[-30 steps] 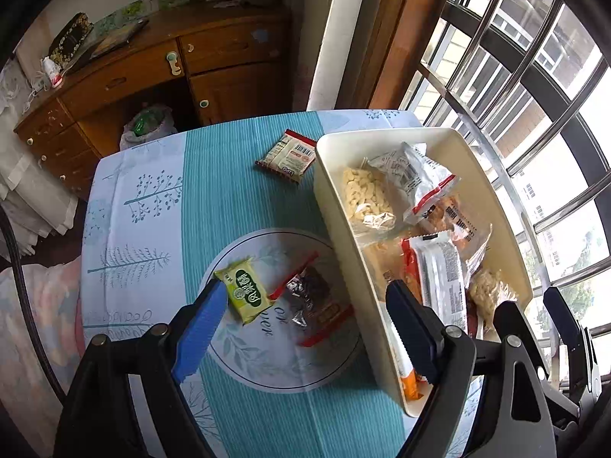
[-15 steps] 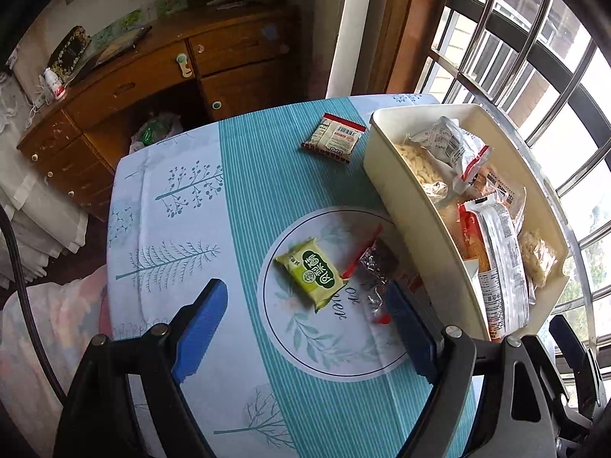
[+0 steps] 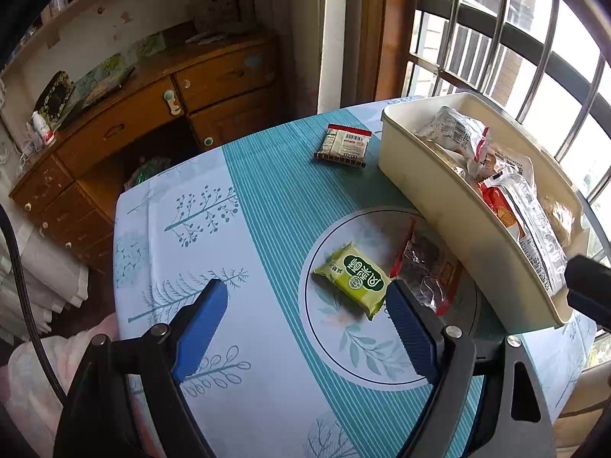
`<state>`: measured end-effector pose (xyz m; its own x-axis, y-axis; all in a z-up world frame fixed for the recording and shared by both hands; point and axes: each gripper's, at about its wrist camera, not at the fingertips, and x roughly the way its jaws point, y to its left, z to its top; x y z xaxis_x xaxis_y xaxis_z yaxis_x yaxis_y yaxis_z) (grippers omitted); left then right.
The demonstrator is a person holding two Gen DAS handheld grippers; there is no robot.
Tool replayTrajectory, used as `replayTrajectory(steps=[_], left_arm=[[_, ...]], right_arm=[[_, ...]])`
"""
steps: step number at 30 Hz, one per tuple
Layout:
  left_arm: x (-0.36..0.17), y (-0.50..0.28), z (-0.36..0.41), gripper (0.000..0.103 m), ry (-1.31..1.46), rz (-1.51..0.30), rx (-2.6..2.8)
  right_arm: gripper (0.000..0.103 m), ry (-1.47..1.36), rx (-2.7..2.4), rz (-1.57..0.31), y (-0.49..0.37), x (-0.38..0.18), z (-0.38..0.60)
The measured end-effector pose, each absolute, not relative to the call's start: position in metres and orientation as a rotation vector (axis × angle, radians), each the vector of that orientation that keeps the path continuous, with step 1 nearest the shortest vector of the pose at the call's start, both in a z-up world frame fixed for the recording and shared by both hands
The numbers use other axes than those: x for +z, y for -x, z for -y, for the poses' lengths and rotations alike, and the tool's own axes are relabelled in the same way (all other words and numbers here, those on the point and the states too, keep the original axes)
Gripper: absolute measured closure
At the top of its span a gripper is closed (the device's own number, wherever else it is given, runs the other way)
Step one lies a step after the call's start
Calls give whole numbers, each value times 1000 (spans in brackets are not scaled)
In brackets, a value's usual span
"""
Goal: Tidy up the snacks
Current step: 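Withdraw both tools toward the green pack and dark red-edged pack, then grasp the green-and-yellow pack with the left tool while the right tool grasps the dark red-edged pack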
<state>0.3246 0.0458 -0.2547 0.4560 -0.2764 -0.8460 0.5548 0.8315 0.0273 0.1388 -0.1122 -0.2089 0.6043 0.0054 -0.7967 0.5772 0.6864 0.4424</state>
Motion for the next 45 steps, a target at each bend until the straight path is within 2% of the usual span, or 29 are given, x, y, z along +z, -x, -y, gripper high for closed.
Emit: replayTrajectory(steps=[4, 18, 32, 45], left_arm=[[-270, -323, -43, 19, -361, -908, -595], [-310, -319, -17, 19, -558, -786, -869], [-352, -333, 5, 19, -589, -876, -930], [-361, -349, 8, 19, -520, -935, -961]], right_arm=[[12, -906, -394, -907, -150, -221, 119], [12, -1172, -493, -1079, -203, -262, 131], [12, -1295, -603, -1227, -250, -299, 135], [12, -1257, -700, -1352, -274, -321, 143]])
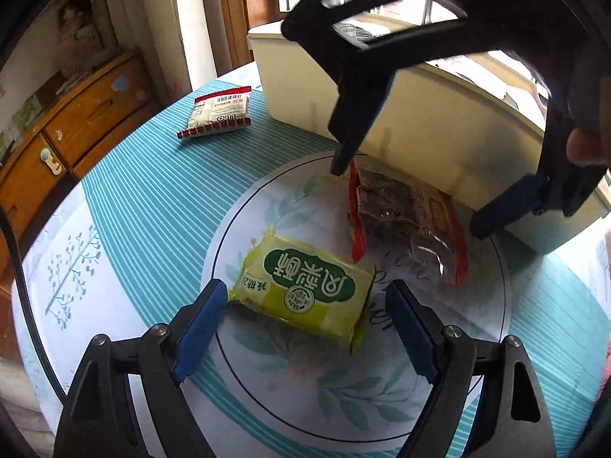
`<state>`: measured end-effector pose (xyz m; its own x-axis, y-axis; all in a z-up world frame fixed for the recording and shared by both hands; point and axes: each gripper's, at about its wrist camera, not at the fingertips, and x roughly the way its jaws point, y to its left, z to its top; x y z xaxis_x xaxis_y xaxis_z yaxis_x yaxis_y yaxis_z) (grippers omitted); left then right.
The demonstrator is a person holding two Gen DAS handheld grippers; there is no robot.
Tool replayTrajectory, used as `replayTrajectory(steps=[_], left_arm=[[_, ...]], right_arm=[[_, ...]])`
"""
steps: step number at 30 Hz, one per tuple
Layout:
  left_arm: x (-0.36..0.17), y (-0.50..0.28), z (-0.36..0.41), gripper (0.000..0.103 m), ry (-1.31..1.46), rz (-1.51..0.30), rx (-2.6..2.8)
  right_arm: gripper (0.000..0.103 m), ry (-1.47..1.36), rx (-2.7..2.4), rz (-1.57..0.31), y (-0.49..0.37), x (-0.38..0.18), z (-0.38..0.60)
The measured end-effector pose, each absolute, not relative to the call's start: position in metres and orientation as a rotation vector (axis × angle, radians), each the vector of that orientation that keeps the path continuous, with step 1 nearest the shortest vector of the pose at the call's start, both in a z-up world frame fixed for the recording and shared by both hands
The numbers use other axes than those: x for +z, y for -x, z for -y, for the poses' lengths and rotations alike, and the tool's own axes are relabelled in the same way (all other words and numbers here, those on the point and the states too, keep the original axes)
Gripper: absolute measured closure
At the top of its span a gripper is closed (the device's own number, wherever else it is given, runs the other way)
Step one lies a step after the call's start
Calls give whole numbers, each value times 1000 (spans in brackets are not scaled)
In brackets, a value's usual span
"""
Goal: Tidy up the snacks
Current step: 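Grasp the green-and-yellow pack with the left tool while the right tool grasps the dark red-edged pack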
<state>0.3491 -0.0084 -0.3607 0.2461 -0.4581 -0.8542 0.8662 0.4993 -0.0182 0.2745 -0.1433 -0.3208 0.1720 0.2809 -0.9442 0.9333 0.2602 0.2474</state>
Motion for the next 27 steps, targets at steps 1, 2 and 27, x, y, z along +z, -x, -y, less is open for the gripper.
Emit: replayTrajectory(steps=[1, 2, 27], left_arm=[[-362, -351, 9, 19, -514, -938, -963], [-362, -352, 9, 19, -510, -935, -963], [-357, -359, -9, 44, -398, -918, -990]], right_arm=[[12, -1268, -705, -1352, -274, -322, 144], [12, -1268, -713, -1359, -275, -324, 144], [23, -1173, -752, -1477, -292, -340, 131]])
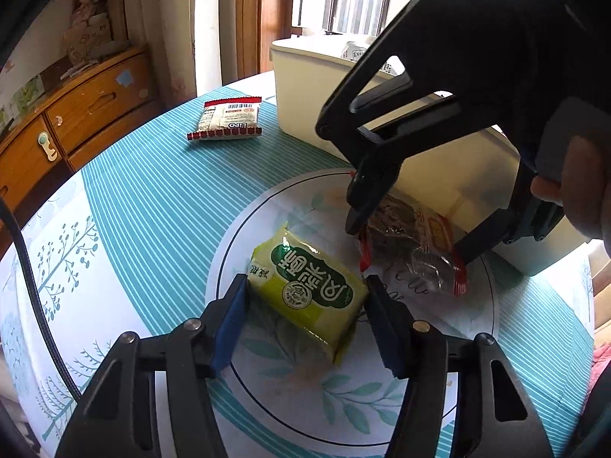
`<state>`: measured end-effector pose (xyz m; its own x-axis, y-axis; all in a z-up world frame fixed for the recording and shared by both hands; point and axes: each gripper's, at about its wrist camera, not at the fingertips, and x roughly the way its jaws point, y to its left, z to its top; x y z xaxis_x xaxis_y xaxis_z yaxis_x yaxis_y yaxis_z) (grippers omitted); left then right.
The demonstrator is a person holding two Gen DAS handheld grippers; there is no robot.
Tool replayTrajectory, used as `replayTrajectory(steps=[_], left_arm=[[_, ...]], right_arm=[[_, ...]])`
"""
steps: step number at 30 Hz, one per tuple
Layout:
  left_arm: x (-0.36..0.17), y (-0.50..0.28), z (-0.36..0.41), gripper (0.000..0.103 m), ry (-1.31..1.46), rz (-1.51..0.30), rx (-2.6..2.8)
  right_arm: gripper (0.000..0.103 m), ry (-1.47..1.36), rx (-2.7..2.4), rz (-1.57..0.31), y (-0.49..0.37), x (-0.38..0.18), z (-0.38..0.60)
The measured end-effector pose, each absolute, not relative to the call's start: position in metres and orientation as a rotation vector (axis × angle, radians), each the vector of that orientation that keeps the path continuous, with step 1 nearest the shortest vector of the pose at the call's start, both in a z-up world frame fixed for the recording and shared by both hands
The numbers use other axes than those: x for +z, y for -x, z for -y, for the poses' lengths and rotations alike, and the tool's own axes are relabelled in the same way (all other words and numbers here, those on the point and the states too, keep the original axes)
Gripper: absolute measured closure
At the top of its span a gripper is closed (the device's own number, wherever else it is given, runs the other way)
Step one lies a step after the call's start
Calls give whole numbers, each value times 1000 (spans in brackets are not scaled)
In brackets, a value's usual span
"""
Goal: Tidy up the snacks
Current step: 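Grasp the green-and-yellow pack with the left tool while the right tool grasps the dark red-edged pack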
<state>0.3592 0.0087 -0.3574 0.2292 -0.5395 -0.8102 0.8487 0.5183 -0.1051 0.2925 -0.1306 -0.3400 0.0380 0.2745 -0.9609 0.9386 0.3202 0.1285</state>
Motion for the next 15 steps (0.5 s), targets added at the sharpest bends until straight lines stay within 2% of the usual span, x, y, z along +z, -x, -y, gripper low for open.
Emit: replayTrajectory(steps=[9, 11, 15], left_arm=[[-355, -356, -26, 45, -369, -927, -911], [-353, -358, -33, 45, -344, -933, -873], [-349, -360, -45, 45, -279, -947, -823]], right_arm=[[32, -1159, -716, -1449, -275, -332, 142], [39, -1165, -706, -1436, -274, -332, 139], [46, -1172, -681, -1425, -272, -332, 135]])
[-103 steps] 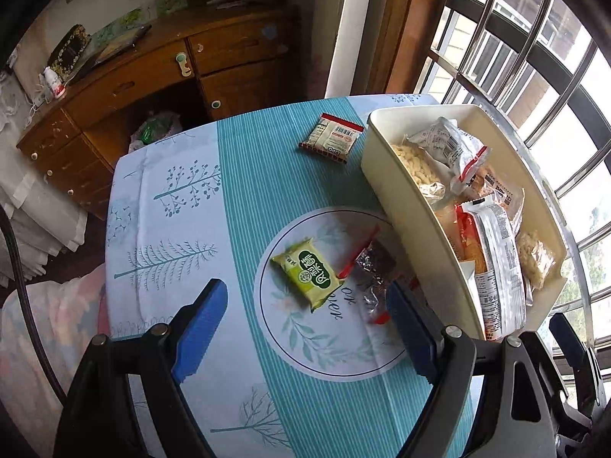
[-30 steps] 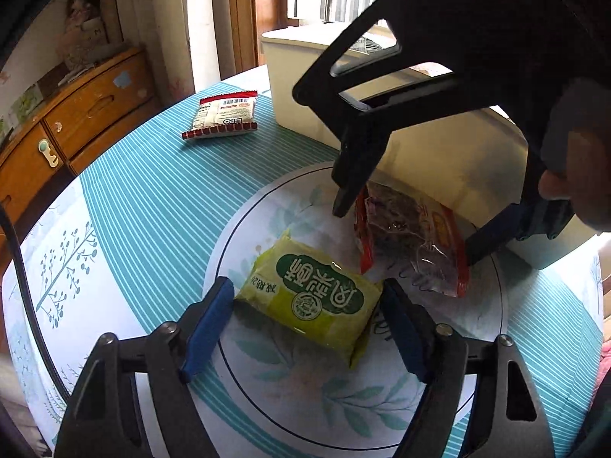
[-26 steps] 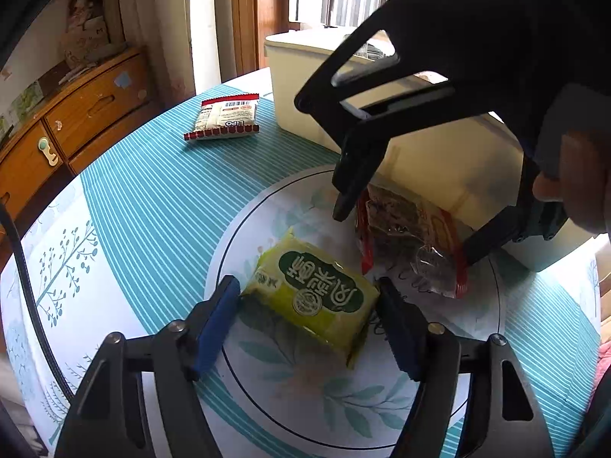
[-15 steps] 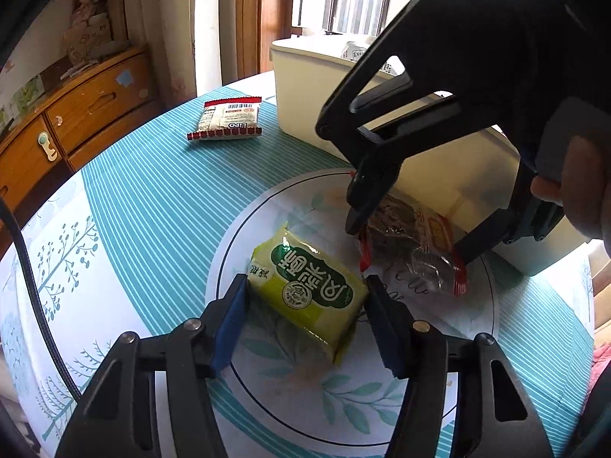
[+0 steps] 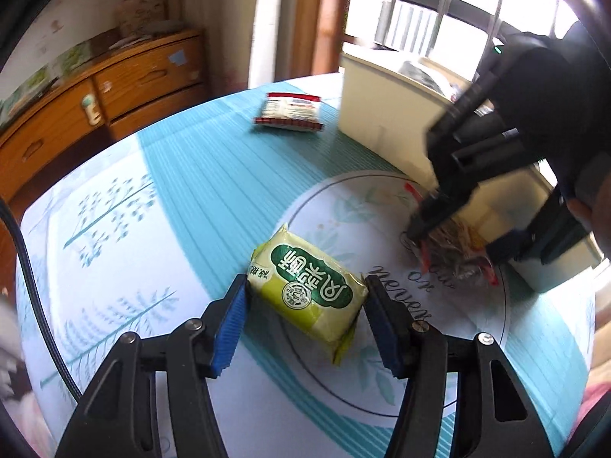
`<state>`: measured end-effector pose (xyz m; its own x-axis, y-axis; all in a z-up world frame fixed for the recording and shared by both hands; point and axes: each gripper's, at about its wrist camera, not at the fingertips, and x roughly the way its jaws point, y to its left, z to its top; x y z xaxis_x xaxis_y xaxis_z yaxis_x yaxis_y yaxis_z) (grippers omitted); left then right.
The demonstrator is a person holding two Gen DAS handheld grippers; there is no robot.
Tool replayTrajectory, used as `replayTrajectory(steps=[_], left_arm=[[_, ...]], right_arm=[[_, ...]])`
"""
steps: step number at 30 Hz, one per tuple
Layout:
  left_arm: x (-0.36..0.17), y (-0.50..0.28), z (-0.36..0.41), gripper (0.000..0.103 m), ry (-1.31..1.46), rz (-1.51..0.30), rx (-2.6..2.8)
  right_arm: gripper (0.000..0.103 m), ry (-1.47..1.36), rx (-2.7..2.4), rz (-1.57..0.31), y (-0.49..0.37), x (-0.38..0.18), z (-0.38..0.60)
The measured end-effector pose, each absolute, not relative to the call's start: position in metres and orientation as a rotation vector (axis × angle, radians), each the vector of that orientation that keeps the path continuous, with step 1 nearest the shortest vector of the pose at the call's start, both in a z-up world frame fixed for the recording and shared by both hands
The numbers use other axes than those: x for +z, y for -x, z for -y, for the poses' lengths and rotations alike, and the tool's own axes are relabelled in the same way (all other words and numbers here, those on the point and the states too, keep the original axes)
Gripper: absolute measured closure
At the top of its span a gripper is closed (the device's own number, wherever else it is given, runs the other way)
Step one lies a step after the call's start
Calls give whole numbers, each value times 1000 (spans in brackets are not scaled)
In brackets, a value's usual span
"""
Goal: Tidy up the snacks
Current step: 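Grasp the green-and-yellow pack with the left tool while the right tool grasps the dark red-edged pack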
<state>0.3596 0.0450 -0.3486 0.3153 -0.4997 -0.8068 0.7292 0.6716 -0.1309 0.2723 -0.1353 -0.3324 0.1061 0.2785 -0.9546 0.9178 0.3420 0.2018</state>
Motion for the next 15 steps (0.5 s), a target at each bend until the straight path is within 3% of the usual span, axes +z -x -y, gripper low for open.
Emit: replayTrajectory(steps=[7, 15], left_arm=[[-343, -349, -61, 45, -228, -975, -765], [-333, -331, -82, 45, -124, -1004, -708]], right_arm=[[62, -1176, -625, -1409, -264, -329, 127], [62, -1189, -590, -1371, -246, -325, 120]])
